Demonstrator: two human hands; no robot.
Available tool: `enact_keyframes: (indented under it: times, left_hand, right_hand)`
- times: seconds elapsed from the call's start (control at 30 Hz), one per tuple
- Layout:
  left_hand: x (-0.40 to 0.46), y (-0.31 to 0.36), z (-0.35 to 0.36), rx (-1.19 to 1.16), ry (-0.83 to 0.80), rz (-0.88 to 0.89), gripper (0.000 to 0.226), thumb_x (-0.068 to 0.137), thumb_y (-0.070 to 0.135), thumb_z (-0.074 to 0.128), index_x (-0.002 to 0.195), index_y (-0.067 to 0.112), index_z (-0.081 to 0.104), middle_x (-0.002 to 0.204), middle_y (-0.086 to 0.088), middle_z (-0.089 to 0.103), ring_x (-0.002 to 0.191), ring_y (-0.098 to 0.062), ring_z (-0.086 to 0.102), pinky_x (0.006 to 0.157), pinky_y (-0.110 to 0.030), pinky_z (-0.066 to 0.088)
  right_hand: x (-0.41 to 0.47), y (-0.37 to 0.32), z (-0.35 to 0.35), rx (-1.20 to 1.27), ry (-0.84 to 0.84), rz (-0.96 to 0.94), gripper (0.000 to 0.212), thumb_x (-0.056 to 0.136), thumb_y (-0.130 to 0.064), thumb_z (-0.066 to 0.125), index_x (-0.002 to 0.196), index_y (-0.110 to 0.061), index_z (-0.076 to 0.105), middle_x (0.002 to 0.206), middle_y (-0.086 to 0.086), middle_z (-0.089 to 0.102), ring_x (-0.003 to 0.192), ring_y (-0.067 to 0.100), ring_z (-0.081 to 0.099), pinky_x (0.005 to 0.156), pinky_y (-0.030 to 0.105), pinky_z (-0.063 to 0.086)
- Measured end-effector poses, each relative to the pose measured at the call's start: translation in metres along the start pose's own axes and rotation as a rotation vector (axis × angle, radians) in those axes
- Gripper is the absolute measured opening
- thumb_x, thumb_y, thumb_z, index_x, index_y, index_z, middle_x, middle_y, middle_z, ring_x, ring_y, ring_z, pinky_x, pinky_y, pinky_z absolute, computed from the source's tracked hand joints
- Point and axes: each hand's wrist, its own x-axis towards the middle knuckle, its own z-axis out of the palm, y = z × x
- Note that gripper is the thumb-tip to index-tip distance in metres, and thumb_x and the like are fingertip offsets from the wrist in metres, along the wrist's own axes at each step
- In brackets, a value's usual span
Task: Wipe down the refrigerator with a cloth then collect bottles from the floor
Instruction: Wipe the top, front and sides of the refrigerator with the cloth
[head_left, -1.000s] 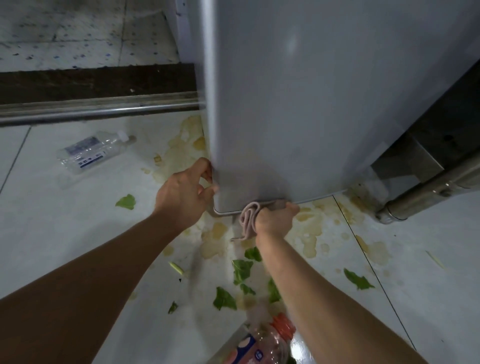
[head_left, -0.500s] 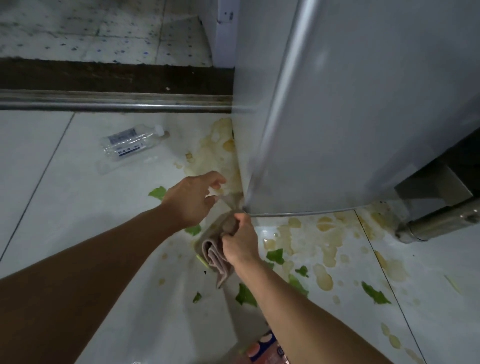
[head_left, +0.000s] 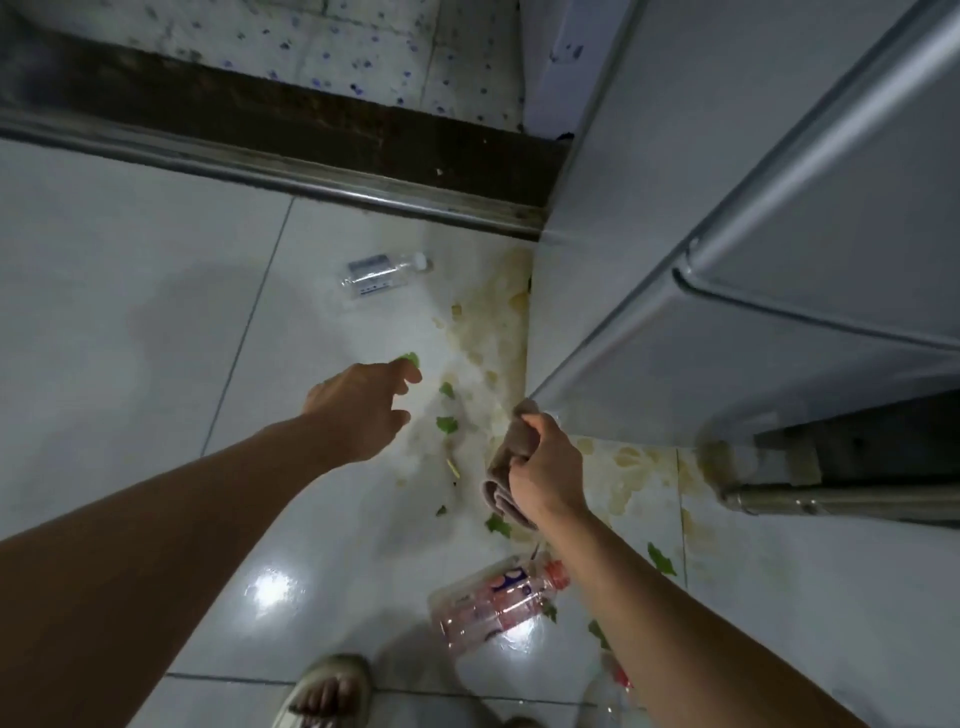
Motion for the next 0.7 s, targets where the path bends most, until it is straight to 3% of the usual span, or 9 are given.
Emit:
enact_keyframes:
  times: [0.03,0.17,0.33,0.47,0.63,0.7]
  left_hand:
    - [-0.013,0.003,-0.019,0.000,0.001,-0.013,0.040,0.087,0.026,0.059,0.125,0.033,0.047,0.117,0.013,0.060,0.108,-0.016,0.057,0.094,-0.039,0.046]
    - [-0.059,0.014,-0.099,0.016,0.024,-0.033,0.041,0.087,0.029,0.060,0.126,0.035,0.046,0.120,0.012,0.060,0.109,-0.015,0.058,0.093,-0.035,0.047]
    - [-0.092,0.021,-0.201,0.055,0.025,-0.040,0.042,0.088,0.030,0.059,0.127,0.036,0.045,0.121,0.012,0.059,0.110,-0.014,0.057,0.094,-0.033,0.045]
    - [-0.101,0.026,-0.273,0.097,0.004,0.020,0.044,0.088,0.030,0.058,0.129,0.035,0.043,0.122,0.011,0.057,0.107,-0.016,0.058,0.092,-0.032,0.046]
    - [-0.095,0.040,-0.343,0.131,0.034,0.116,0.039,0.088,0.028,0.059,0.125,0.031,0.046,0.118,0.003,0.061,0.097,-0.020,0.060,0.086,-0.034,0.050]
    - [-0.088,0.049,-0.364,0.137,0.040,0.141,0.040,0.087,0.028,0.060,0.125,0.031,0.047,0.119,0.003,0.061,0.099,-0.019,0.060,0.086,-0.032,0.049]
  right_hand:
    - [-0.011,-0.017,-0.012,-0.014,-0.016,-0.011,0.048,0.084,0.002,0.053,0.129,-0.016,0.052,0.120,0.011,0.062,0.109,0.026,0.059,0.097,0.030,0.047]
    - [-0.049,-0.087,-0.059,-0.041,-0.063,-0.058,0.049,0.086,0.001,0.052,0.131,-0.020,0.050,0.124,0.012,0.055,0.111,0.026,0.056,0.095,0.029,0.046]
    - [-0.079,-0.179,-0.109,-0.072,-0.058,-0.069,0.054,0.088,0.004,0.050,0.134,-0.023,0.048,0.126,0.013,0.037,0.088,0.016,0.049,0.088,0.019,0.045]
    - [-0.094,-0.240,-0.143,-0.062,-0.015,-0.054,0.053,0.087,0.004,0.049,0.134,-0.021,0.048,0.128,0.013,0.037,0.102,0.026,0.056,0.092,0.028,0.050]
    - [-0.094,-0.292,-0.180,-0.017,0.091,-0.044,0.049,0.087,0.003,0.049,0.131,-0.019,0.052,0.124,0.014,0.042,0.084,0.021,0.055,0.080,0.021,0.051]
    - [-0.089,-0.306,-0.193,0.022,0.127,-0.037,0.047,0.086,0.004,0.050,0.128,-0.018,0.054,0.121,0.014,0.047,0.085,0.024,0.060,0.079,0.027,0.056]
